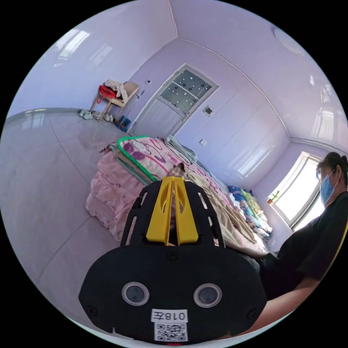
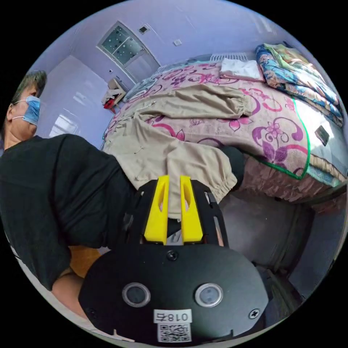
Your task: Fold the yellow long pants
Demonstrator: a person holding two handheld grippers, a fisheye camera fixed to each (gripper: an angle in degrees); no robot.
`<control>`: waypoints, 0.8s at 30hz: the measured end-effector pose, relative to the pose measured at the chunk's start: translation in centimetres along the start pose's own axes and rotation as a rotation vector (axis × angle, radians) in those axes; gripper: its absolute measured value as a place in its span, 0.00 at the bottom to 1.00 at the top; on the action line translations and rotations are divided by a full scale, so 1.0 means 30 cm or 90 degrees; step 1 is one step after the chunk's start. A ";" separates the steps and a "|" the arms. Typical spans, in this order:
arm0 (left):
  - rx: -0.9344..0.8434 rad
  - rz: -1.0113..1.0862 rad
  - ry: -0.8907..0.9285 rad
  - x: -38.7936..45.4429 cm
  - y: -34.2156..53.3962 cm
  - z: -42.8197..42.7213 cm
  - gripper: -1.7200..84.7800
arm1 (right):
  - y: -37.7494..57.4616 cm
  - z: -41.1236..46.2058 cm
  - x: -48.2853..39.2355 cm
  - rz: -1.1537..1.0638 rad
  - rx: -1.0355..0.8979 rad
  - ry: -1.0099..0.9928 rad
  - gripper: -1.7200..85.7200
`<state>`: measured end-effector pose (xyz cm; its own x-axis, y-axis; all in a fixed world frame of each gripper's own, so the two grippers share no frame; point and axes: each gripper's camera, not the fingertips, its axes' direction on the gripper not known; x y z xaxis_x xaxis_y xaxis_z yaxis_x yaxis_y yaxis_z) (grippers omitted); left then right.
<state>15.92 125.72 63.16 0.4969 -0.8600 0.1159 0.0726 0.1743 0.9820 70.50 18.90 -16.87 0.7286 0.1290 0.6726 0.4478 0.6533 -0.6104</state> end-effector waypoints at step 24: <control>-0.280 0.432 -0.106 1.618 -0.827 2.305 0.08 | -1.387 0.769 0.542 -0.048 -0.147 0.296 0.05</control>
<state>-21.56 46.47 54.73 0.4221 -0.5540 0.7176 0.1525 0.8237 0.5462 51.74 11.02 29.11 0.8197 -0.2915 0.4931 0.5721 0.4602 -0.6789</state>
